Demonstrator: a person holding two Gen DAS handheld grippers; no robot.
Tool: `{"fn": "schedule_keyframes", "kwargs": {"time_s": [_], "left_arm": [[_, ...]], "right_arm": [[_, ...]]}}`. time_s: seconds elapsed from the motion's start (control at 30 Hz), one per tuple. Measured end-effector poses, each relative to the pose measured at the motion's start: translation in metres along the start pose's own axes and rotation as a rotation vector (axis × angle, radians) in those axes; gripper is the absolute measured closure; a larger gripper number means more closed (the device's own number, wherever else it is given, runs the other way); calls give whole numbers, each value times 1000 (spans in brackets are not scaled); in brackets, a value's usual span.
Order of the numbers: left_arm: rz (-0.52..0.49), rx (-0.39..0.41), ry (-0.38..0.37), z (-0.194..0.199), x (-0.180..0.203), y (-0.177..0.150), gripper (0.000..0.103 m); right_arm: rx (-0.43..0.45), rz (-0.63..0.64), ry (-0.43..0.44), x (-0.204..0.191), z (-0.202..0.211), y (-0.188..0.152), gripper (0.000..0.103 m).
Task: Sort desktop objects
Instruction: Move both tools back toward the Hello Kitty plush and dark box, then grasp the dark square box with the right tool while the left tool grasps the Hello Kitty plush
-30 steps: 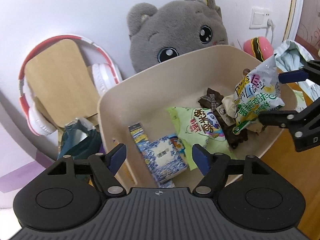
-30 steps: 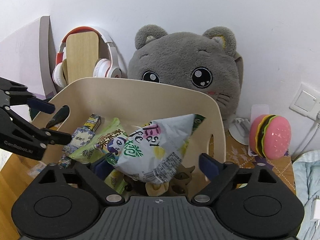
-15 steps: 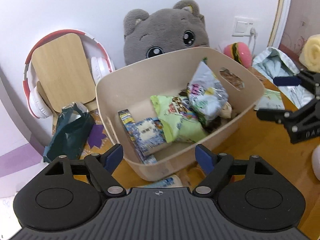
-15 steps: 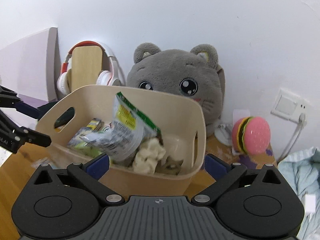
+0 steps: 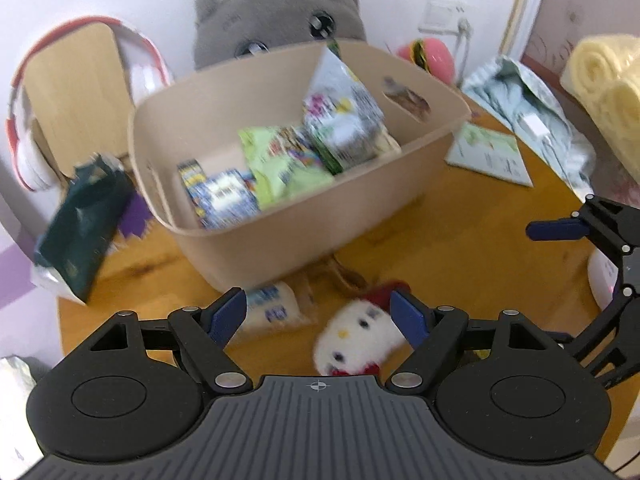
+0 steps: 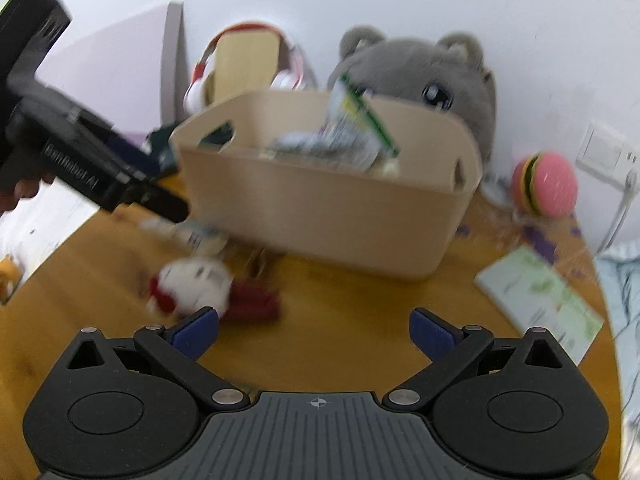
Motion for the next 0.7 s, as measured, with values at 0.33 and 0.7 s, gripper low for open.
{"fn": "schedule_keyframes", "kwargs": {"time_s": [0.33, 0.7], "left_arm": [[-118, -100, -9, -37, 18, -33, 23], [-214, -143, -16, -67, 30, -37, 23]], "right_arm": [[-89, -13, 8, -12, -2, -41, 0], [-170, -52, -29, -26, -18, -58, 4]]}}
Point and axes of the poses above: each gripper's, at about its wrist camera, not at the fingertips, and z roughly against the way its jaws point, x to its right, y to its top, the point moved 9 cm from there along -z, roughly the way its jaws point, and after that the axes turned 5 degrees about -y, right-handed, at the moved point
